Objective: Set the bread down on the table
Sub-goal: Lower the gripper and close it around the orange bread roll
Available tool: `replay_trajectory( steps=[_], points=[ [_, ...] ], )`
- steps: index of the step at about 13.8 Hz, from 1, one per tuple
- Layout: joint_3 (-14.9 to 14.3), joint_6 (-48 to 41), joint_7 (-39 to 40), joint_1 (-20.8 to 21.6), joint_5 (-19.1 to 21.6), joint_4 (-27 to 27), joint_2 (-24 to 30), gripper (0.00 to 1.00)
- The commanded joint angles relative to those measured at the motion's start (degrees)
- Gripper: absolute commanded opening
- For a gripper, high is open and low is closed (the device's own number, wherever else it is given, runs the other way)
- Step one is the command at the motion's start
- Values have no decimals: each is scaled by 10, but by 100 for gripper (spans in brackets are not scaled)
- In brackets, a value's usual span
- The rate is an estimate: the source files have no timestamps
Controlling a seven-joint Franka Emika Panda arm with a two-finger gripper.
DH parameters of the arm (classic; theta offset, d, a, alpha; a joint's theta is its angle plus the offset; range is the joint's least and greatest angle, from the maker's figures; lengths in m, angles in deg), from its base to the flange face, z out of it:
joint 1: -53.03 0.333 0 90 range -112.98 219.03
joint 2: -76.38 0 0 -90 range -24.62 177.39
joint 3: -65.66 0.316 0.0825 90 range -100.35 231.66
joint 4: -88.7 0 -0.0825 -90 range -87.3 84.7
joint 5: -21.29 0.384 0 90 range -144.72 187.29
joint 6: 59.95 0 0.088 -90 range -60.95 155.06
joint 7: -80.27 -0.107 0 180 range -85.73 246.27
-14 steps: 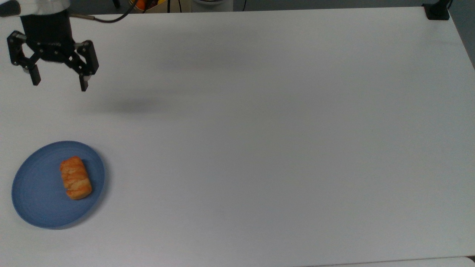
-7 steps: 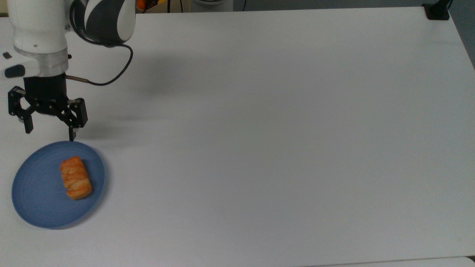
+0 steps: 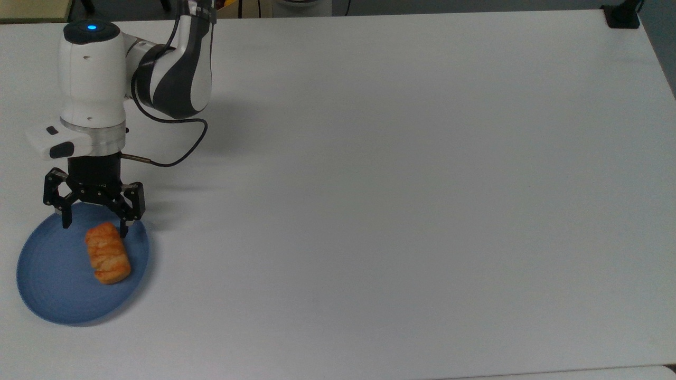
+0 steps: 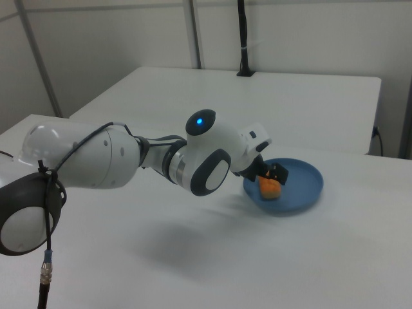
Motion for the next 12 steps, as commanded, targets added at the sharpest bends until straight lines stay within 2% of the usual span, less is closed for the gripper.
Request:
replay_trajectory(
  steps=[1, 5, 6, 7, 9, 10, 11, 12],
  points=[
    [0, 43, 11, 2, 8, 8, -18, 92],
    [-1, 57, 11, 5, 7, 8, -29, 89],
    [-1, 70, 11, 5, 5, 7, -33, 81],
    [-1, 78, 11, 5, 6, 6, -35, 67],
    [-1, 78, 11, 5, 9, 5, -34, 51],
    [0, 78, 11, 5, 9, 5, -34, 49],
    [-1, 78, 10, 5, 9, 4, -30, 41],
    [0, 78, 10, 5, 9, 3, -28, 37]
  ],
)
